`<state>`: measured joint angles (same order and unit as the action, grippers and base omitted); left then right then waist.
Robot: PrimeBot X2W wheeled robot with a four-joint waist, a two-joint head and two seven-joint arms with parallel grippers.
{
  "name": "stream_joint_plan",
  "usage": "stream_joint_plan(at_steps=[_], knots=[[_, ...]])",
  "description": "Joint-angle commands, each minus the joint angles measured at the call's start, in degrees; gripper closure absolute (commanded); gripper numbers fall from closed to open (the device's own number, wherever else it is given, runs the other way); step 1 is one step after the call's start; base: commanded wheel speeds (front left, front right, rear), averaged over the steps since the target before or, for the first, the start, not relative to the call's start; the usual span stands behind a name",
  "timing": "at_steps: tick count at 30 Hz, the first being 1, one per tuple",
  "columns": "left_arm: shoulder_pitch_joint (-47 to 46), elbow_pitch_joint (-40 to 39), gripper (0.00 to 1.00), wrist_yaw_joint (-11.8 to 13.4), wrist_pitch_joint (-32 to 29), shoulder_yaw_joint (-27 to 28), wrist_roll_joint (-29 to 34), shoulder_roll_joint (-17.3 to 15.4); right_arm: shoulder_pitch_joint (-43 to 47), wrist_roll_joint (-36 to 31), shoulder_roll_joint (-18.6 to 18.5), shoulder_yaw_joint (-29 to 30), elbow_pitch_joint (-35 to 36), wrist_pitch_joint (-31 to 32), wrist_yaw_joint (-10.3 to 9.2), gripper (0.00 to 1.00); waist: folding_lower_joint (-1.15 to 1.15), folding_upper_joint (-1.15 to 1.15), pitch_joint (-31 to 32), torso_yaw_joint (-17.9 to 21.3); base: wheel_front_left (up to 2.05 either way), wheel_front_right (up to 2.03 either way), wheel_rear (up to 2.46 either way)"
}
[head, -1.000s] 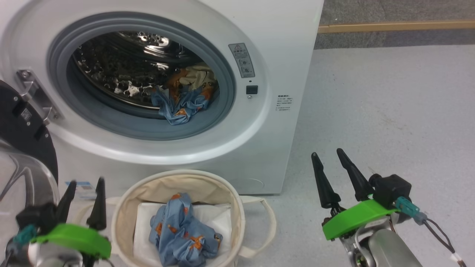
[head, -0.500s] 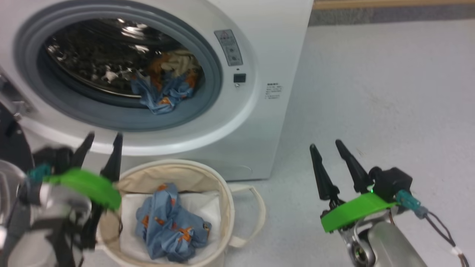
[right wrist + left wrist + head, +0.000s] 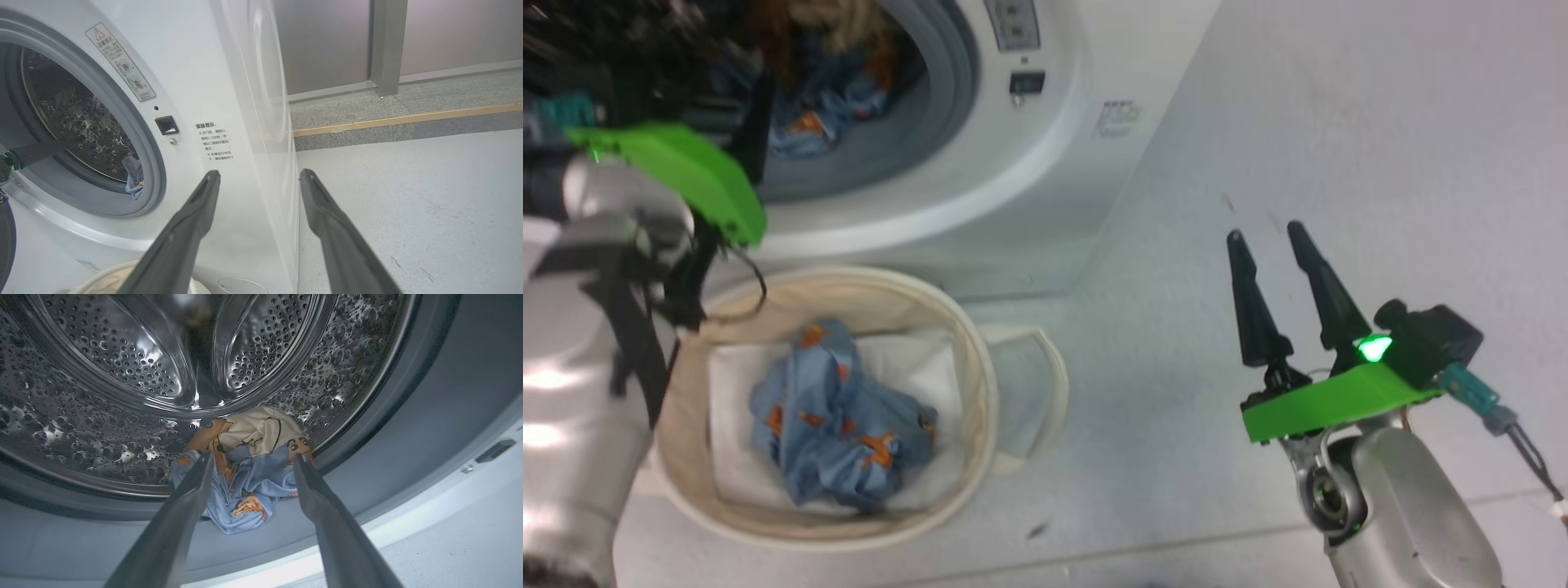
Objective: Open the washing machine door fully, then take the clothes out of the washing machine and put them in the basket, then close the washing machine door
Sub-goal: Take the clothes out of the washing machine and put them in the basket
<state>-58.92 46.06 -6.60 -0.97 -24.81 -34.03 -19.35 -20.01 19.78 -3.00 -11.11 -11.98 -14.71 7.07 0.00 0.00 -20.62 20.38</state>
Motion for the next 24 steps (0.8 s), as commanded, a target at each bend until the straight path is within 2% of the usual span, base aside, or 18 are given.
stream_joint_plan(at_steps=[1,11,18,23,24], knots=[[-3.57,-0.44,0.0,-0.36,-0.25,1.09,0.42,-1.45,-1.29,0.35,0.13,-0.69,2.22,-0.29,0.42,0.0,0.0,0.0,-4.3,1.45,0.0,0.0,0.0],[-16.21,11.99,0.0,-0.84,-5.52,-3.15,0.19,0.22,-3.39,2.26,0.13,-0.19,4.67,-0.29,0.42,0.0,0.0,0.0,-11.91,2.01,0.0,0.0,0.0],[-20.13,16.12,0.0,-0.87,-9.5,-6.28,-2.4,1.74,-4.18,2.09,0.13,-0.2,5.27,-0.29,0.42,0.0,0.0,0.0,-13.94,1.44,0.0,0.0,0.0],[-20.05,15.24,0.0,-0.88,-11.02,-9.62,-5.05,2.38,-4.41,1.76,0.13,-0.44,5.02,-0.29,0.42,0.0,0.0,0.0,-13.61,0.98,0.0,0.0,0.0],[-19.82,14.98,0.9,-0.88,-10.9,-10.31,-5.55,2.27,-4.46,1.63,0.13,-0.54,4.93,-0.29,0.42,0.0,0.0,0.0,-13.42,0.94,0.0,0.0,0.0]])
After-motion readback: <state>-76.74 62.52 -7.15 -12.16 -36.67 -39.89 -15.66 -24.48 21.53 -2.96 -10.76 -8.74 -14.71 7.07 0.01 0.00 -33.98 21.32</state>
